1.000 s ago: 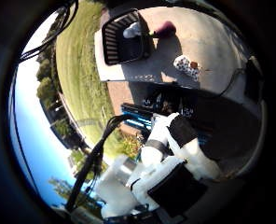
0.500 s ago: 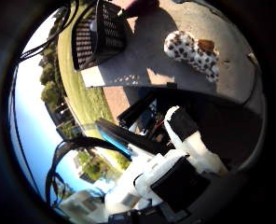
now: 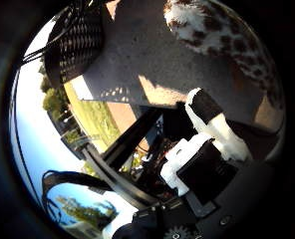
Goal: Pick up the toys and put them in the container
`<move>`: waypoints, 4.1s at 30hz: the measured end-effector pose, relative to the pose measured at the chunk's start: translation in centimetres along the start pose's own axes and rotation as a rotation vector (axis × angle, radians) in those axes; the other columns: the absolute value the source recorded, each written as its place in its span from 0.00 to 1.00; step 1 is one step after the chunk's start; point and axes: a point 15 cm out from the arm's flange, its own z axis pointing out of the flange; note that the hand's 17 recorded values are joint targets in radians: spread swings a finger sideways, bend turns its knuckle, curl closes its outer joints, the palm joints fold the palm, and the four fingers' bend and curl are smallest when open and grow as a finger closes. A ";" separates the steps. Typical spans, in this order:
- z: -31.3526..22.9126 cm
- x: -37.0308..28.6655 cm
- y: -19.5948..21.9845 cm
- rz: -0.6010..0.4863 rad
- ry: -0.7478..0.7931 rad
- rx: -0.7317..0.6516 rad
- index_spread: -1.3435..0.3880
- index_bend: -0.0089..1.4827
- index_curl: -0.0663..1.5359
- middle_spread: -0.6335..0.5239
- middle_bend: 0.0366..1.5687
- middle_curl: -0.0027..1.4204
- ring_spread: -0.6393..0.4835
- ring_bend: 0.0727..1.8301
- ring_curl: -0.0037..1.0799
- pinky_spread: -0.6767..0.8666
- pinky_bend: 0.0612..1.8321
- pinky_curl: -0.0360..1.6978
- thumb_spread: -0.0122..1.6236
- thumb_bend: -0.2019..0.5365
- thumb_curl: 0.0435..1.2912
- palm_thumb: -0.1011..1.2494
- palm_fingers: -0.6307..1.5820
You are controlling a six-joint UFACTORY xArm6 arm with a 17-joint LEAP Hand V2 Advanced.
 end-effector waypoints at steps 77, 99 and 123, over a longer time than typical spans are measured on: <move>-28.0 -31.5 -10.4 -0.510 0.077 0.221 0.44 0.09 0.42 0.59 0.09 0.36 0.80 0.35 0.32 0.70 0.60 0.31 0.66 0.23 0.48 0.72 0.19; -40.2 -2.7 -0.8 -0.259 0.026 0.337 0.60 0.11 0.23 0.66 0.09 0.24 0.83 0.24 0.28 0.75 0.46 0.20 0.67 0.23 0.38 0.61 0.28; -11.9 -2.9 -19.1 -0.376 0.228 0.126 0.69 0.12 0.22 0.62 0.09 0.23 0.82 0.20 0.28 0.75 0.41 0.15 0.66 0.22 0.31 0.57 0.35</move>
